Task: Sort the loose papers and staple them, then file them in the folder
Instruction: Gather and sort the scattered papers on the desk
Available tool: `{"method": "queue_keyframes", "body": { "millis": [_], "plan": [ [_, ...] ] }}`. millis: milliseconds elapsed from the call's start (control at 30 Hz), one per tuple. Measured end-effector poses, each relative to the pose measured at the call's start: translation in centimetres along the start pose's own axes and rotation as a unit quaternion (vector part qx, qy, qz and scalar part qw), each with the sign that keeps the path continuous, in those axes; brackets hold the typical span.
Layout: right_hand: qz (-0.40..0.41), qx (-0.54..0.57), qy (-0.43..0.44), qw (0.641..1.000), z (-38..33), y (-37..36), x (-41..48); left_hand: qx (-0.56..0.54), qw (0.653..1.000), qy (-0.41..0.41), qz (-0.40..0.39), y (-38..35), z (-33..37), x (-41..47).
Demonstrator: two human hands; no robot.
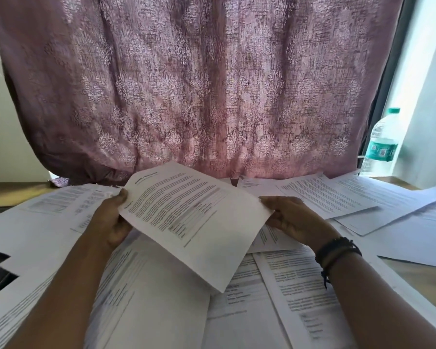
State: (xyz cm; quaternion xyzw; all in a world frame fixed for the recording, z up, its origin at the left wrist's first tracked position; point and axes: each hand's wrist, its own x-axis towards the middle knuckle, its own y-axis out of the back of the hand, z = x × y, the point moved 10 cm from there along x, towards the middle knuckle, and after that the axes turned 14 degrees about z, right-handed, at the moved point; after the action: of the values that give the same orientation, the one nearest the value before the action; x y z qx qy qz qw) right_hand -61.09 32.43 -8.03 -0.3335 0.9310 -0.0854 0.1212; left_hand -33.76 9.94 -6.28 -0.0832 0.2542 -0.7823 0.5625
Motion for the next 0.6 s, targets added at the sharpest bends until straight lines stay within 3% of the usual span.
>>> {"method": "queue_keyframes", "body": {
  "millis": [167, 333, 467, 600],
  "plan": [
    [-0.041, -0.054, -0.01, 0.998, 0.6, -0.4, -0.1, 0.008, 1.0, 0.008, 0.008, 0.1, -0.2, -0.1],
    [-0.043, -0.033, -0.049, 0.997, 0.4, 0.3, -0.5, 0.022, 0.999, 0.022, -0.015, -0.4, -0.2, -0.7],
    [-0.086, -0.08, -0.078, 0.99, 1.2, -1.2, -2.1, 0.1, 0.992, 0.065, -0.045, -1.5, -1.8, -1.7],
    [-0.121, -0.032, -0.094, 0.988, 1.8, -4.5, -3.3, 0.172, 0.976, 0.104, -0.089, -3.4, -3.6, -3.4]
  ]
}}
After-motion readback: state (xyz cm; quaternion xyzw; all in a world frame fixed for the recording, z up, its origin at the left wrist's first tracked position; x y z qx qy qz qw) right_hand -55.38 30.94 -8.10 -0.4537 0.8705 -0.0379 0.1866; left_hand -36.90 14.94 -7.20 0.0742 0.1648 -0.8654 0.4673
